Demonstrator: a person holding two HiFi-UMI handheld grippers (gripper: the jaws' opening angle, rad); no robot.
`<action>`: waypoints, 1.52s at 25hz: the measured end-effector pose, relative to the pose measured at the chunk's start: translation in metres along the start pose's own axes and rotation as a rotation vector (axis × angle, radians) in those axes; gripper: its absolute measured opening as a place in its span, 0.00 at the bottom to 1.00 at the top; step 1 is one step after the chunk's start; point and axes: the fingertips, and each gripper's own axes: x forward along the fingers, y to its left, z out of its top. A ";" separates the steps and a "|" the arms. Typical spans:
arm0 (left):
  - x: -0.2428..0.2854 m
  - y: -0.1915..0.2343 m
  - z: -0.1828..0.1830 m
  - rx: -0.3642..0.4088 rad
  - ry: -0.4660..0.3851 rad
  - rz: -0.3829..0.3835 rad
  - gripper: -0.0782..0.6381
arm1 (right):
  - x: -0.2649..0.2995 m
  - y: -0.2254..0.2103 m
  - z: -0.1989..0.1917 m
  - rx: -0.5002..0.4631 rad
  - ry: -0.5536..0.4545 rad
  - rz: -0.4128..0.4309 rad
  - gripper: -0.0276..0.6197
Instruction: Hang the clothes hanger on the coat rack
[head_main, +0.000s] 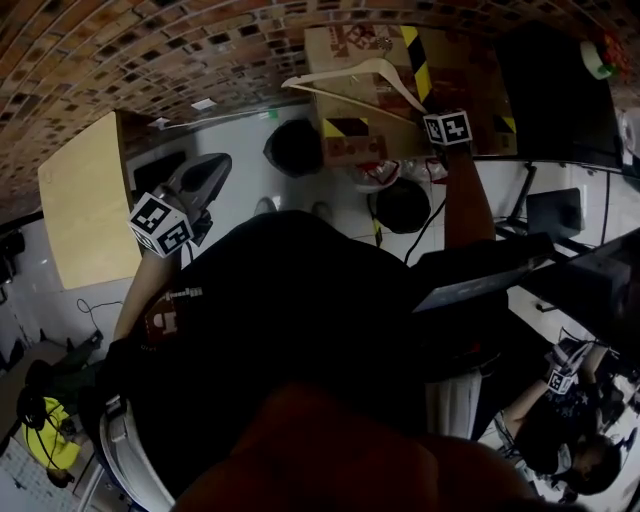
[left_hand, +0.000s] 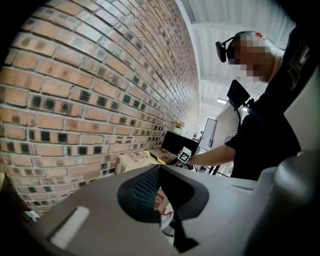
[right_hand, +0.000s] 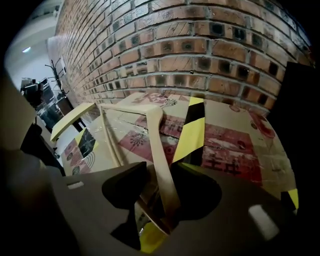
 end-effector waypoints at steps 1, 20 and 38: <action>0.000 0.000 -0.001 -0.004 0.005 0.004 0.10 | 0.000 0.000 0.000 -0.004 0.005 0.007 0.35; 0.012 -0.027 0.019 0.007 -0.085 -0.015 0.10 | -0.087 0.078 0.026 0.089 -0.316 0.183 0.21; -0.066 -0.051 0.028 -0.030 -0.277 0.208 0.10 | -0.229 0.244 0.193 -0.252 -0.711 0.533 0.21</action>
